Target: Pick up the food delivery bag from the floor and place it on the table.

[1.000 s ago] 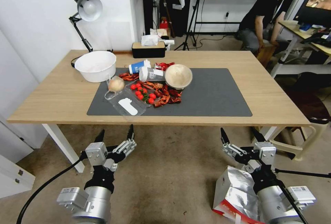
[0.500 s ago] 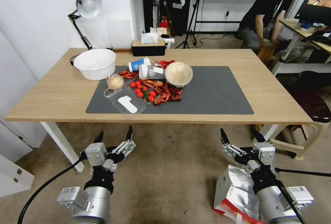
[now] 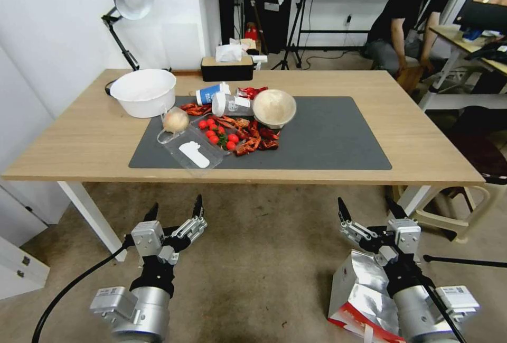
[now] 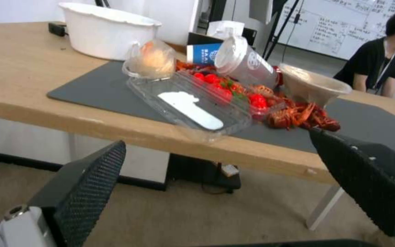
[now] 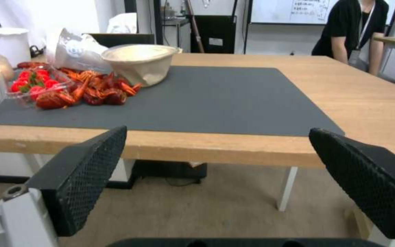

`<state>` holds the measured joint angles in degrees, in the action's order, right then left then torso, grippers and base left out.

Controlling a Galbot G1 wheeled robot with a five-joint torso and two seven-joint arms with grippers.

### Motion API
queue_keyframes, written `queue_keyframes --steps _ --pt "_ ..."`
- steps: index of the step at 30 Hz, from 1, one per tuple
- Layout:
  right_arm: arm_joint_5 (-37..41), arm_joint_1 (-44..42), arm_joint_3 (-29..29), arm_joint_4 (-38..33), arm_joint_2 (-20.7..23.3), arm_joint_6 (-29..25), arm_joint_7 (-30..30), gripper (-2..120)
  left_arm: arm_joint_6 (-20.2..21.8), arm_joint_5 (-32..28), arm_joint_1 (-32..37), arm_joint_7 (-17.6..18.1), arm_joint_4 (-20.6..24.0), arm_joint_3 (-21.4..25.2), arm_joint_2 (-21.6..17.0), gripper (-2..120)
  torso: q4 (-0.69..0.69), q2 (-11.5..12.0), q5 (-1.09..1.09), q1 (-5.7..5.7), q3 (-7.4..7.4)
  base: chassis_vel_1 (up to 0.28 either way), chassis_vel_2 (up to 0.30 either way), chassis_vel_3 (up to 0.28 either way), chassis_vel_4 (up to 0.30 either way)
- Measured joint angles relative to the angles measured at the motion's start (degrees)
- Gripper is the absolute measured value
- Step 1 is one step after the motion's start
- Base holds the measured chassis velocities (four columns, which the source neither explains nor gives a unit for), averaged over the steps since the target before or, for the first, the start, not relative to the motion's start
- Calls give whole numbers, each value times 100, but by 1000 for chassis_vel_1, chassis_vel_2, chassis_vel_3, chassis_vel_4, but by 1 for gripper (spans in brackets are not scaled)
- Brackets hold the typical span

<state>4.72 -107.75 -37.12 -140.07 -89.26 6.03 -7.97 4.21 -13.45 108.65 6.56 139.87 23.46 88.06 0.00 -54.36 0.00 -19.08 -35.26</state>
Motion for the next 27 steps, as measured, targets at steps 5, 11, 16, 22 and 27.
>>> queue_keyframes --steps 5,11,16,22,27 --pt "-2 5 -2 26 2 -3 -2 100 -3 14 -10 -8 -17 3 0 100 0 130 0 55 73 0 0 0 0" --pt "-2 11 4 67 5 -16 -8 100 -14 29 -14 -22 -59 40 -17 100 0 303 0 129 172 0 0 0 0" --pt "-3 19 7 95 5 -17 -16 100 -21 31 -27 -26 -81 53 -24 100 0 434 0 183 250 0 0 0 0" --pt "-4 22 13 118 5 -17 -24 100 -23 43 -30 -38 -101 55 -28 100 0 546 0 231 313 0 0 0 0" --pt "-11 23 19 127 3 -17 -26 100 -29 46 -30 -40 -108 56 -29 100 0 602 0 254 346 0 0 0 0"
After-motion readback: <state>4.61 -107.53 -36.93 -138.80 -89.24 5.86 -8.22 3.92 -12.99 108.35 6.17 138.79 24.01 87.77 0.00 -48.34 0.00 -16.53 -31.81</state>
